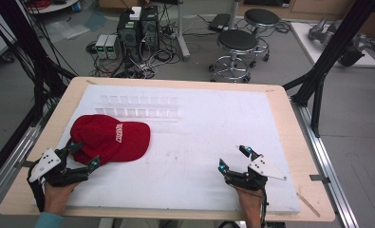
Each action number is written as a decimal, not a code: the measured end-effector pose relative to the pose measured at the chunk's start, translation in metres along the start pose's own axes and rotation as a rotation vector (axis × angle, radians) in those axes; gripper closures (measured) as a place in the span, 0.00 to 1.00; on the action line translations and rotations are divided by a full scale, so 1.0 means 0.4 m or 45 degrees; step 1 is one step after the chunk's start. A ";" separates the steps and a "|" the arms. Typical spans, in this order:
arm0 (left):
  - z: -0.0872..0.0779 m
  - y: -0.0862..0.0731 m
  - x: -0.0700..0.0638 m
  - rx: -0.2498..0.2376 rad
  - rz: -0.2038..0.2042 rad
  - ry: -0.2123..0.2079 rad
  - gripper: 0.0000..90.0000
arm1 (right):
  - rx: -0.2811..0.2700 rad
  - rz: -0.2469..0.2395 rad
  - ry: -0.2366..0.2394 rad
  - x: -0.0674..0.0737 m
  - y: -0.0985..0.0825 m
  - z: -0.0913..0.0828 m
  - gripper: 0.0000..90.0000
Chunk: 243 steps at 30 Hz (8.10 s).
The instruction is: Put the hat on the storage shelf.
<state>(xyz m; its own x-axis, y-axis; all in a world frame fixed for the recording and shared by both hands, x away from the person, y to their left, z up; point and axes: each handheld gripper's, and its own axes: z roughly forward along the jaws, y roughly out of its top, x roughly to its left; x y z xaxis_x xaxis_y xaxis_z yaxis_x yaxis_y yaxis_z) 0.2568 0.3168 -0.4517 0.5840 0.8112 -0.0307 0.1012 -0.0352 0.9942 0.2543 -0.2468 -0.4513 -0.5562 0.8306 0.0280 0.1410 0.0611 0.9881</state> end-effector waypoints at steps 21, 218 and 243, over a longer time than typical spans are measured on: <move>-0.005 -0.002 -0.001 -0.029 -0.006 0.010 0.14 | 0.001 0.004 0.002 0.000 0.000 0.000 0.11; 0.369 0.368 -0.210 0.391 0.197 -0.836 0.94 | 0.261 -0.205 0.630 0.100 0.286 0.204 0.18; 0.367 0.369 -0.217 0.382 0.218 -0.862 0.94 | 0.437 -0.285 0.933 0.164 0.328 0.326 0.88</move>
<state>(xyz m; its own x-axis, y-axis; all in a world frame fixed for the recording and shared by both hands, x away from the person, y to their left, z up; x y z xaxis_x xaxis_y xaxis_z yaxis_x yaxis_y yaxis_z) 0.3393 0.1556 -0.3173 0.9682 0.2483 -0.0312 0.1231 -0.3639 0.9233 0.3431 -0.1122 -0.3397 -0.9753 0.2164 0.0447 0.1393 0.4451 0.8846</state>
